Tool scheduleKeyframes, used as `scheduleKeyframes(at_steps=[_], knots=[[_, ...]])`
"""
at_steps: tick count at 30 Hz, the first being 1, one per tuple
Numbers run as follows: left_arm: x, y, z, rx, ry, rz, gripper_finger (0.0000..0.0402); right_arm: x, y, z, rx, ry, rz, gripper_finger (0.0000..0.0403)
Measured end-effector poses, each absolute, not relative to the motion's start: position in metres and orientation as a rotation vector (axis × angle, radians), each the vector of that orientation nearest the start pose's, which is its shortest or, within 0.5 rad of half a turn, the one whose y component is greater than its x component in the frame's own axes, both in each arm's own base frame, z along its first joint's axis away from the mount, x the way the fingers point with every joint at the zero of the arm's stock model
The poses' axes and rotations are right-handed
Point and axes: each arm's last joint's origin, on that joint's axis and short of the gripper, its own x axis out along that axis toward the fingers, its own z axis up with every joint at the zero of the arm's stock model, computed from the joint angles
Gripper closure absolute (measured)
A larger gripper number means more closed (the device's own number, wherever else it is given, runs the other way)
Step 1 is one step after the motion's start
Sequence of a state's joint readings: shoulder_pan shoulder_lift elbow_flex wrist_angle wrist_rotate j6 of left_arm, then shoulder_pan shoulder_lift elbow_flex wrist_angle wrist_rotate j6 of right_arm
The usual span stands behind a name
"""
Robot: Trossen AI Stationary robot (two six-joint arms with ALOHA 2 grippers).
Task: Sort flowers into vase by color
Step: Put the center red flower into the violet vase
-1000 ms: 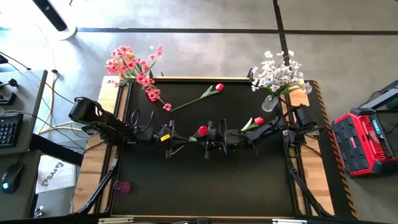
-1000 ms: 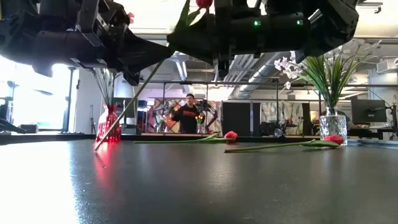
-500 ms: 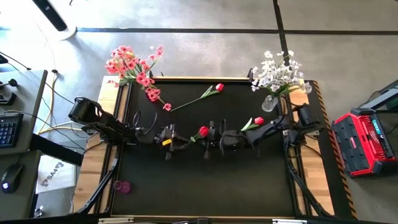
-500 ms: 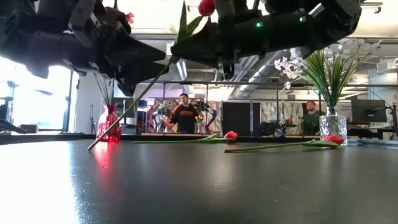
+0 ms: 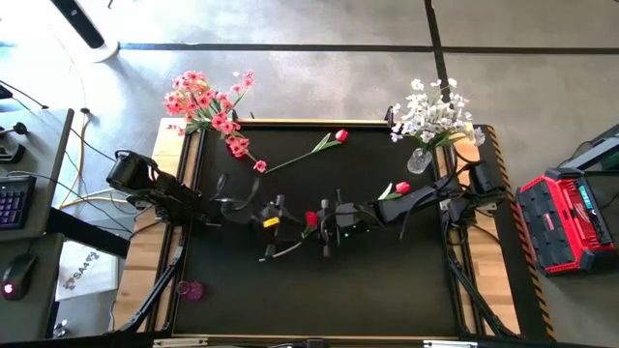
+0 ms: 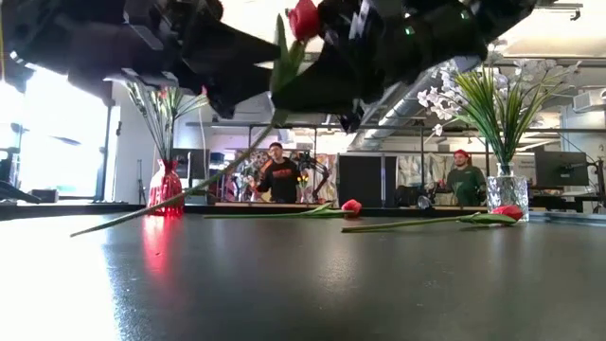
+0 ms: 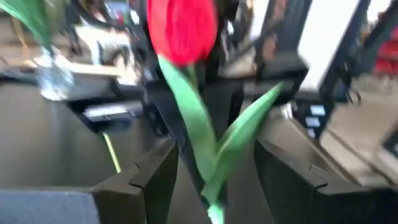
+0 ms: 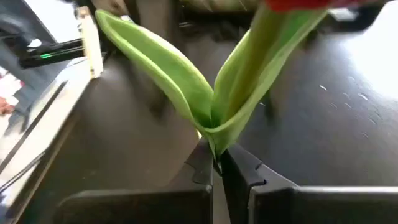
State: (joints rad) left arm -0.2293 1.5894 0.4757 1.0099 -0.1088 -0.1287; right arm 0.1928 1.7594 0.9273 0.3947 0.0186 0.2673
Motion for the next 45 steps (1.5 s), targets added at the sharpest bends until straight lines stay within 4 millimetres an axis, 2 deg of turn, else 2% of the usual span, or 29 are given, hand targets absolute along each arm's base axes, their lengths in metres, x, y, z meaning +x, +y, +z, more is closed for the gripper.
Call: scheduleKeyframes(at_steps=[7, 17, 23, 27, 38, 41, 45], knots=[[0.294, -0.064, 0.165, -0.078, 0.321, -0.117, 0.0202, 0.369, 0.074, 0.2, 0.145, 0.491, 0.151, 0.0403], [0.296, -0.065, 0.167, -0.104, 0.319, -0.117, 0.0202, 0.376, 0.076, 0.221, 0.083, 0.513, 0.159, 0.0403], [0.296, -0.064, 0.167, -0.149, 0.319, -0.099, 0.0202, 0.373, 0.073, 0.226, 0.051, 0.553, 0.088, 0.0403], [0.295, -0.064, 0.165, -0.154, 0.347, -0.094, 0.0217, 0.371, 0.074, 0.23, 0.048, 0.547, 0.089, 0.0403], [0.282, -0.064, 0.149, -0.245, 0.574, 0.011, 0.0244, 0.364, 0.081, 0.228, 0.053, 0.6, 0.016, 0.0403], [0.279, -0.068, 0.154, -0.252, 0.568, -0.002, 0.025, 0.363, 0.083, 0.23, 0.056, 0.59, 0.026, 0.0403], [0.282, -0.076, 0.168, -0.238, 0.436, -0.06, 0.0261, 0.365, 0.084, 0.236, 0.055, 0.537, 0.046, 0.0403]])
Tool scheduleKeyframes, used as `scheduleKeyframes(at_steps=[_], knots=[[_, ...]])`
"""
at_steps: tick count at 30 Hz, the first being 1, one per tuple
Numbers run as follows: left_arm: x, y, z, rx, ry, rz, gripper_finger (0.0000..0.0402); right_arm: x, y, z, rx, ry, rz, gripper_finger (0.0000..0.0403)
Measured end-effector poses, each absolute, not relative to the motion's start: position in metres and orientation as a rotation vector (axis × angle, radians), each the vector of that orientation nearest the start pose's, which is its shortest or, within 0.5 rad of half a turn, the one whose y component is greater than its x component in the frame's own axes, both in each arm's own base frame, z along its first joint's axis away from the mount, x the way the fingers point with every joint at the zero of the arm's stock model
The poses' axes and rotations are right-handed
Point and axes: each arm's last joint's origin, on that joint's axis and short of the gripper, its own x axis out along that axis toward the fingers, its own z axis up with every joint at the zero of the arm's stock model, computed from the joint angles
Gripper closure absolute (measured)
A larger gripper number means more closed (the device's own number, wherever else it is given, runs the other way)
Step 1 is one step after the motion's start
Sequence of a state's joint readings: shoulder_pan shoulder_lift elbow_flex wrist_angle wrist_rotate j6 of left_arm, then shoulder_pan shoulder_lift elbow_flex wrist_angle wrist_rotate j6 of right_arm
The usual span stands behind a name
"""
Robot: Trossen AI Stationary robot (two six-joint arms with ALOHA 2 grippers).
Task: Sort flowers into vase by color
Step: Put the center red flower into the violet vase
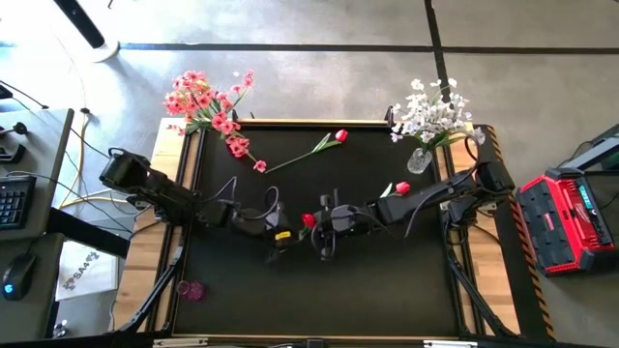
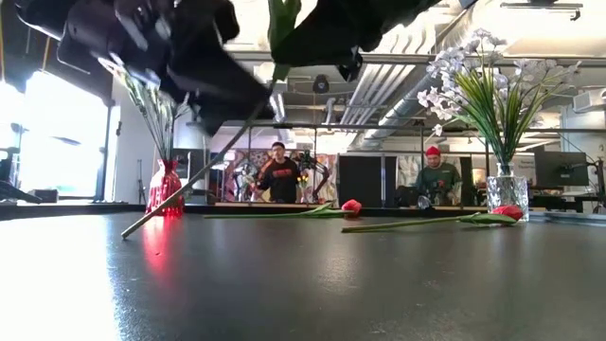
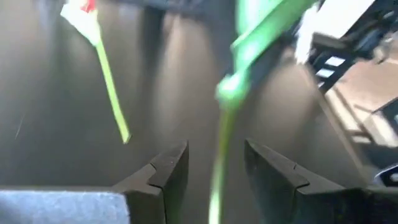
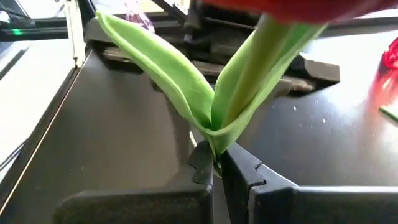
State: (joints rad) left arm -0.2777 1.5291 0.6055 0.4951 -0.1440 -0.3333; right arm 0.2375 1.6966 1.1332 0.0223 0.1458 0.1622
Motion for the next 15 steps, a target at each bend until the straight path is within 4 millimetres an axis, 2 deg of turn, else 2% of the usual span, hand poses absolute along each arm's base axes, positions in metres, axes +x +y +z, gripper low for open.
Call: scheduleKeyframes(at_steps=[8, 15], knots=[[0.2849, -0.0768, 0.1681, -0.206, 0.393, -0.028, 0.0304, 0.3657, 0.0868, 0.237, 0.053, 0.521, 0.062, 0.0403], [0.2854, -0.0771, 0.1713, -0.146, 0.362, -0.038, 0.0388, 0.3632, 0.0921, 0.2376, 0.045, 0.526, 0.066, 0.0403]])
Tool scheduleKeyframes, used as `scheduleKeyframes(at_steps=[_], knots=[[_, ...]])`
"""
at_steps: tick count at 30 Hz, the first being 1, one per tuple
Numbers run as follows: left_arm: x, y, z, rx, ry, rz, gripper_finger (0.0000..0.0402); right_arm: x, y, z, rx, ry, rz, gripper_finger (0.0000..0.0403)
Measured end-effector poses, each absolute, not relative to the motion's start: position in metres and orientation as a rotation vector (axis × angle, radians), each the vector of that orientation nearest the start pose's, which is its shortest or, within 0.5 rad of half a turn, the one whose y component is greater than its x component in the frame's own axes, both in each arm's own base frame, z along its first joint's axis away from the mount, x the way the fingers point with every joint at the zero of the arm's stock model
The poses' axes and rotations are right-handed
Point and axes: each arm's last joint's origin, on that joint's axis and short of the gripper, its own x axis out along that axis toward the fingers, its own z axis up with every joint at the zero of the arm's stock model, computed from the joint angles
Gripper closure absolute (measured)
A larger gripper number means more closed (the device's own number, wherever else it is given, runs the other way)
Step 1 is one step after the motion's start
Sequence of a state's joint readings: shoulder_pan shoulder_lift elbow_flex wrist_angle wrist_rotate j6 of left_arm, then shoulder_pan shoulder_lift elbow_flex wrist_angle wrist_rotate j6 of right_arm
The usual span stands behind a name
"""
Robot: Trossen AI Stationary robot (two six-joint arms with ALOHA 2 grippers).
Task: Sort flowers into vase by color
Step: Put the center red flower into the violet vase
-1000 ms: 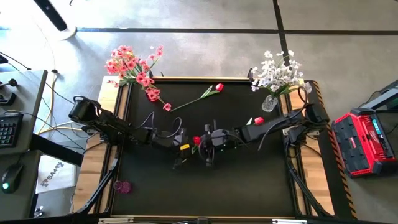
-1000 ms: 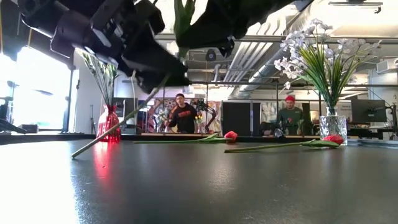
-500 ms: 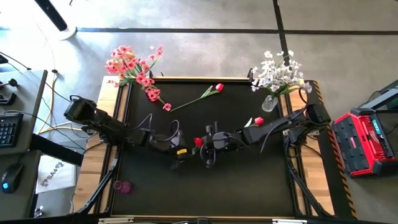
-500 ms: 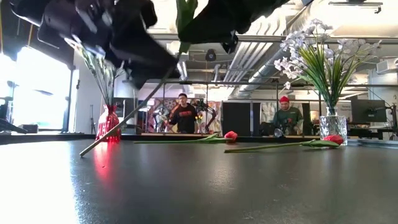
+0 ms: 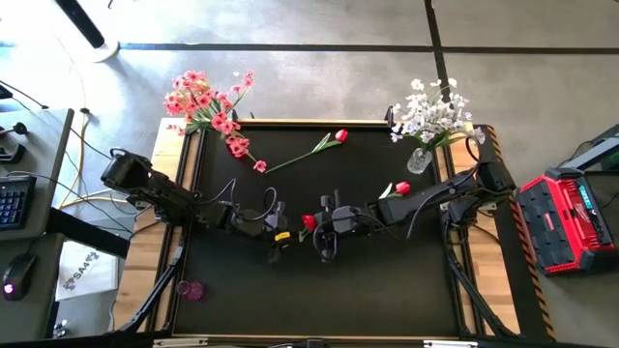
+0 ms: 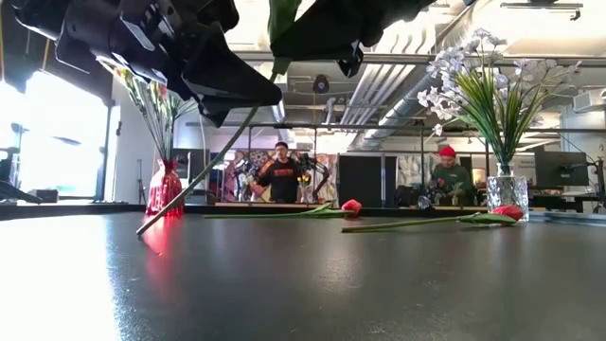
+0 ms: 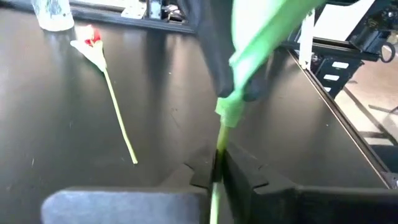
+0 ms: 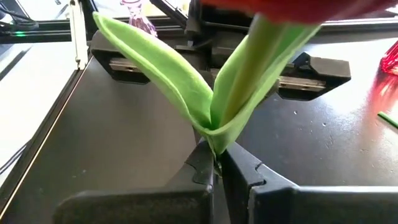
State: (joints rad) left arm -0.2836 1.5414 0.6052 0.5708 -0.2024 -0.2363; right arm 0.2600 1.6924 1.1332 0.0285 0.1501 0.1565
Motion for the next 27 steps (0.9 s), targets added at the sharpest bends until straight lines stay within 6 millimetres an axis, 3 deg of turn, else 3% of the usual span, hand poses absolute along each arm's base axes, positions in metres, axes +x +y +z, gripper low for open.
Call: scheduleKeyframes(at_steps=[5, 11, 16, 21, 27], knots=[[0.285, -0.077, 0.172, -0.116, 0.357, -0.04, 0.0399, 0.362, 0.092, 0.237, 0.061, 0.537, 0.05, 0.0399], [0.286, -0.074, 0.172, -0.104, 0.343, 0.036, 0.04, 0.362, 0.088, 0.237, 0.04, 0.518, -0.104, 0.0381], [0.284, -0.073, 0.172, -0.144, 0.362, 0.069, 0.0396, 0.362, 0.088, 0.237, 0.012, 0.519, -0.114, 0.0399], [0.267, -0.074, 0.187, -0.141, 0.424, 0.064, 0.0359, 0.35, 0.086, 0.248, 0.003, 0.546, -0.143, 0.0398], [0.242, -0.086, 0.215, -0.195, 0.408, 0.0, 0.0282, 0.327, 0.093, 0.252, -0.025, 0.648, -0.234, 0.0401]])
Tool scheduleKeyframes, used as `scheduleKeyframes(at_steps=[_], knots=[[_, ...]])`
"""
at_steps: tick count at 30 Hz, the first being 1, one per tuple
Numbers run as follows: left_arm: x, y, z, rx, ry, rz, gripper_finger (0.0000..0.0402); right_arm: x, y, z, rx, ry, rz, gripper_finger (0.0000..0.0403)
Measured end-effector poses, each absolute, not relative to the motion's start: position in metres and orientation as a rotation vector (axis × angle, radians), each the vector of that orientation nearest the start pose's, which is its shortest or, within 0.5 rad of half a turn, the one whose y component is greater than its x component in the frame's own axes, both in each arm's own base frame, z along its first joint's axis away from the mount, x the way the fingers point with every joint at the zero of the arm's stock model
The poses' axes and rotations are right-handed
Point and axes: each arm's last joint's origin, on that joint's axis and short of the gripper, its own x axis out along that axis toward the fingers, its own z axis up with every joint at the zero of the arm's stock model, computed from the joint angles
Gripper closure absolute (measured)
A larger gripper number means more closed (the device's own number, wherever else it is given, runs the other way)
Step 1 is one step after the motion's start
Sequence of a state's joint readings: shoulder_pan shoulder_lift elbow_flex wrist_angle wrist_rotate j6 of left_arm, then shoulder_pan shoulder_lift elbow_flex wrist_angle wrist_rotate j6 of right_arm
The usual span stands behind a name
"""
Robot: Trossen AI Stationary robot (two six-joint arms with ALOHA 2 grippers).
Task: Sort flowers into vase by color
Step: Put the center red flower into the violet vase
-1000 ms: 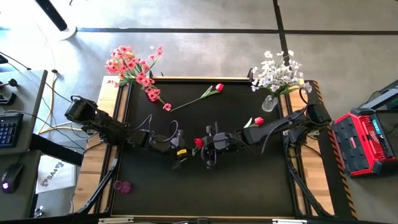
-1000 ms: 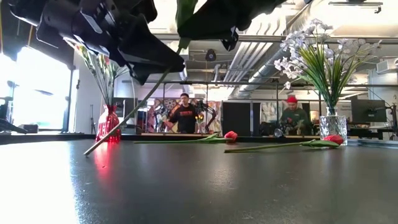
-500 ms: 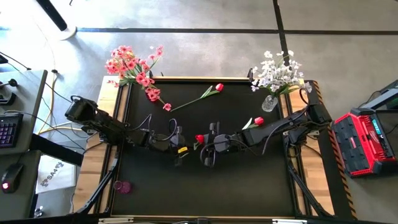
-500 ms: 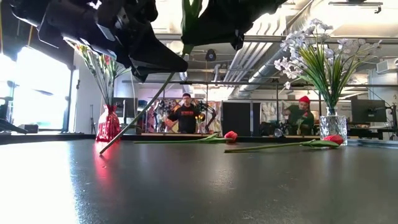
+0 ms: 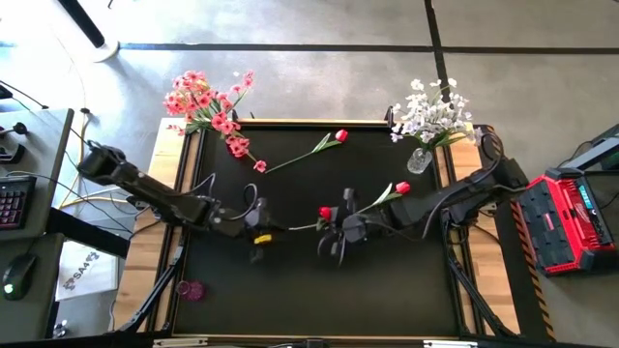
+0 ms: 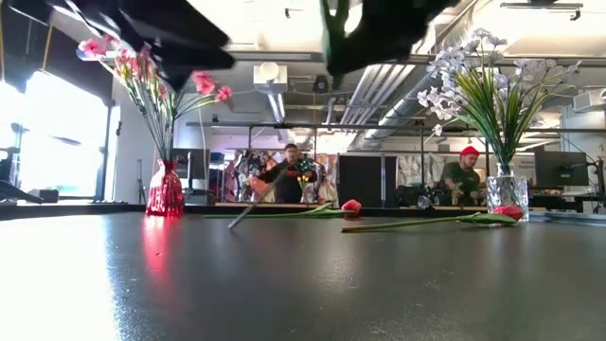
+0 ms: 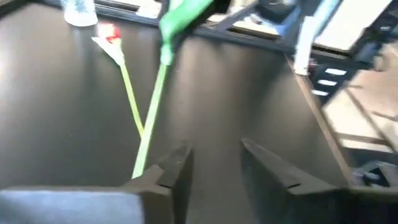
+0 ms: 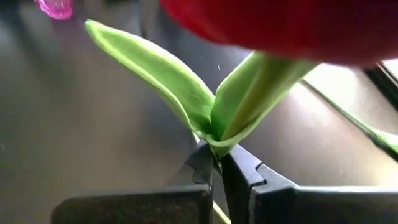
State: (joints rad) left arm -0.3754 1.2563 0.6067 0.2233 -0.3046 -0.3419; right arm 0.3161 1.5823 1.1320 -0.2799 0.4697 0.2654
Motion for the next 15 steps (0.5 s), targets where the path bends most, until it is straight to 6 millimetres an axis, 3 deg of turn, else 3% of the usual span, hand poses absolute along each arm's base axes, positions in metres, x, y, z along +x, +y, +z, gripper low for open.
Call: scheduleKeyframes(at_steps=[5, 10, 15], knots=[[0.218, -0.1, 0.218, -0.288, 0.532, -0.106, 0.0235, 0.317, 0.109, 0.248, -0.018, 0.688, -0.239, 0.0401], [0.181, -0.106, 0.221, -0.44, 0.787, -0.246, 0.024, 0.311, 0.126, 0.249, -0.011, 0.667, -0.207, 0.0402], [0.15, -0.108, 0.219, -0.604, 1.062, -0.262, 0.0247, 0.308, 0.133, 0.25, -0.003, 0.648, -0.217, 0.0402]])
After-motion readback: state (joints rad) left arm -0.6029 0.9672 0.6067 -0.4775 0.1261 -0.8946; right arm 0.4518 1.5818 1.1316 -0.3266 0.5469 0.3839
